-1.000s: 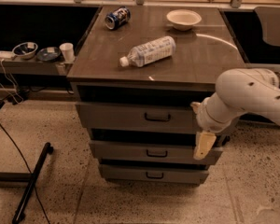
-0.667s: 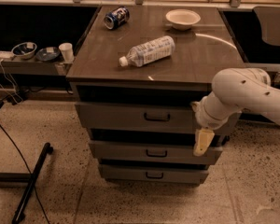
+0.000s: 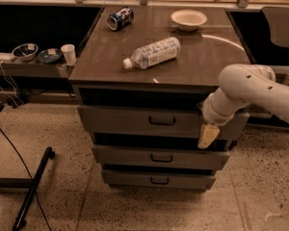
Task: Open top drawer
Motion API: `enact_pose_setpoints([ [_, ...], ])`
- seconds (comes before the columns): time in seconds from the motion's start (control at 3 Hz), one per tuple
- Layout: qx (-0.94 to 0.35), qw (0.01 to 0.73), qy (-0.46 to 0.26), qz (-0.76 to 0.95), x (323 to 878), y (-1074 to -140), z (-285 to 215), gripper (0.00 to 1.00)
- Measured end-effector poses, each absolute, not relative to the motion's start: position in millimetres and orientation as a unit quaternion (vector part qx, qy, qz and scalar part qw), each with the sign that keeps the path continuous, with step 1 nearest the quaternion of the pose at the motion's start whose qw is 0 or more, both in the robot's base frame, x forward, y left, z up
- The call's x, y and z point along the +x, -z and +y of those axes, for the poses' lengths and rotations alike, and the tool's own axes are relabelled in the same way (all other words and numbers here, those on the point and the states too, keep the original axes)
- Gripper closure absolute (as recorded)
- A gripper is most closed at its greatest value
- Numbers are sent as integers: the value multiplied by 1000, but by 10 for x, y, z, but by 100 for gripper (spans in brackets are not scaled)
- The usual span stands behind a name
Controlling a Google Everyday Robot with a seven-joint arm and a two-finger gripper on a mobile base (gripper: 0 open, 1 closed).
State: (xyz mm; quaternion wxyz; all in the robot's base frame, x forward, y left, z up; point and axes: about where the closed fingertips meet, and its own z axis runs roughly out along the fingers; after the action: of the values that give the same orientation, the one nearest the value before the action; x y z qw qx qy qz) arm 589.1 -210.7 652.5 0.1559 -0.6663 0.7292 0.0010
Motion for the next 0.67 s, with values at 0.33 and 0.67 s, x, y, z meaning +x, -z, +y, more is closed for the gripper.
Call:
enact_pose_setpoints([
  [0.33, -661, 159, -6, 733, 5915, -6536, -2172, 42],
  [0.67, -655, 165, -11, 737, 5876, -6562, -2261, 58],
])
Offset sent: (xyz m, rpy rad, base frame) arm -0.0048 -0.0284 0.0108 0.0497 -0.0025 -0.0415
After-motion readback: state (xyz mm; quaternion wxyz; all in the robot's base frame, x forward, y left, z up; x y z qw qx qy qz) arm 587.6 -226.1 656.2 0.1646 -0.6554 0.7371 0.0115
